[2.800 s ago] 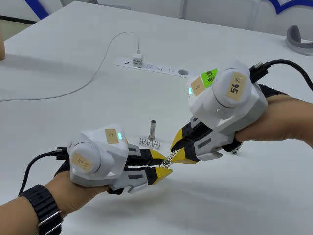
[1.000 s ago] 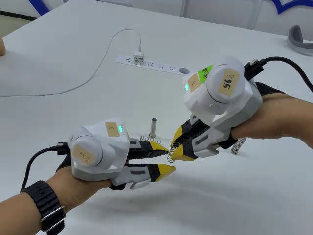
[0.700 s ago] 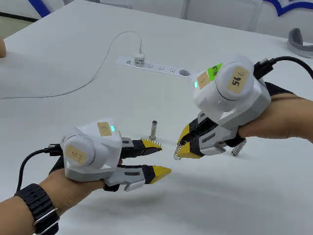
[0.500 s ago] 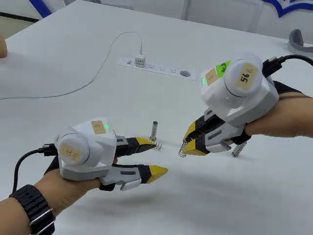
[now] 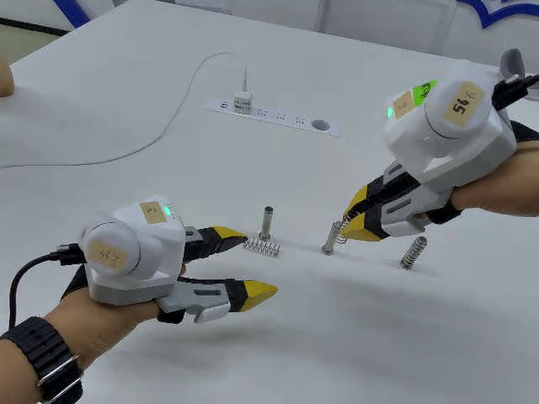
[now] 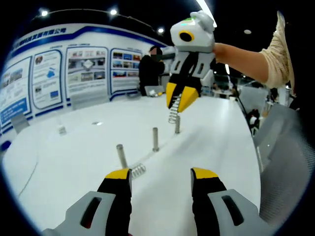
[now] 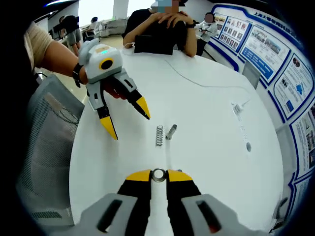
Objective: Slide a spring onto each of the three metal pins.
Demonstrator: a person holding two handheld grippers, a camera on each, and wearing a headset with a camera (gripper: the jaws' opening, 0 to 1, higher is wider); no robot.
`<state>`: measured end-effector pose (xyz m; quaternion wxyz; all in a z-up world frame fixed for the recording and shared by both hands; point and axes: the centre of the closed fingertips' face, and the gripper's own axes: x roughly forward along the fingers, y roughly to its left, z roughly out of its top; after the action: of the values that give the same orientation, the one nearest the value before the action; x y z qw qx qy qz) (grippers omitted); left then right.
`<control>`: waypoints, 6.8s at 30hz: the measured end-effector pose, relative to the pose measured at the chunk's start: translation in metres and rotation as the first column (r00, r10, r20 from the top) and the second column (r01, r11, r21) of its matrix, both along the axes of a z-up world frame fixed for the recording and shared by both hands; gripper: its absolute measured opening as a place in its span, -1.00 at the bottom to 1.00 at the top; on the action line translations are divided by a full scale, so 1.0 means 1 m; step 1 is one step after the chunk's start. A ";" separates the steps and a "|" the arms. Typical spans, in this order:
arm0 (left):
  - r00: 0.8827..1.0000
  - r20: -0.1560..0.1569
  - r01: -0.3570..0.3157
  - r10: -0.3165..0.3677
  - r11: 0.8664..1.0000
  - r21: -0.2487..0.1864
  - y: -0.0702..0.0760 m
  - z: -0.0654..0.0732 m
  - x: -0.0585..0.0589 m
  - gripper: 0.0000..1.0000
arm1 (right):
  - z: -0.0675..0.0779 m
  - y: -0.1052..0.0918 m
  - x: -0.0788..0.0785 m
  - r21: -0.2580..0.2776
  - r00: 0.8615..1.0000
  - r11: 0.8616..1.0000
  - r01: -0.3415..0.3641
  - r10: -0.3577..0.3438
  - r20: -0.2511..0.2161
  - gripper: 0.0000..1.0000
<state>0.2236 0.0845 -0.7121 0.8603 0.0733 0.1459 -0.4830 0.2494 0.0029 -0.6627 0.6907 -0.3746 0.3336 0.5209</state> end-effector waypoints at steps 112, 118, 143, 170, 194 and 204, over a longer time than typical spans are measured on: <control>0.998 -0.020 -0.056 0.056 0.998 -0.005 0.015 -0.002 0.007 0.05 | -0.069 0.058 0.025 -0.002 0.998 0.999 0.036 -0.036 -0.058 -0.62; 0.998 -0.022 -0.057 0.057 0.998 -0.004 0.015 -0.003 0.008 0.05 | -0.083 0.068 0.024 -0.004 0.996 1.000 0.025 -0.025 -0.081 -0.66; 0.997 -0.028 -0.065 0.065 0.998 0.003 0.020 -0.005 0.010 0.04 | -0.109 0.074 0.027 -0.023 0.989 0.999 0.035 -0.038 -0.146 -0.75; 0.999 -0.016 -0.033 0.034 0.999 0.024 0.011 -0.004 0.004 -0.07 | -0.074 0.066 -0.010 -0.035 0.988 0.993 -0.111 0.106 -0.110 -0.77; 0.995 0.069 0.061 -0.065 0.996 0.059 -0.003 -0.001 -0.006 -0.73 | -0.057 0.069 -0.037 -0.061 0.959 0.960 -0.274 0.268 -0.092 -0.77; 0.996 0.061 0.064 -0.068 0.996 0.060 -0.003 -0.003 -0.007 -0.75 | -0.043 0.072 -0.041 -0.056 0.955 0.955 -0.290 0.286 -0.078 -0.77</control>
<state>0.2161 0.0819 -0.7147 0.8454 0.1184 0.1303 -0.5043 0.2086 0.0751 -0.7058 0.5826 -0.4240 0.3162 0.6171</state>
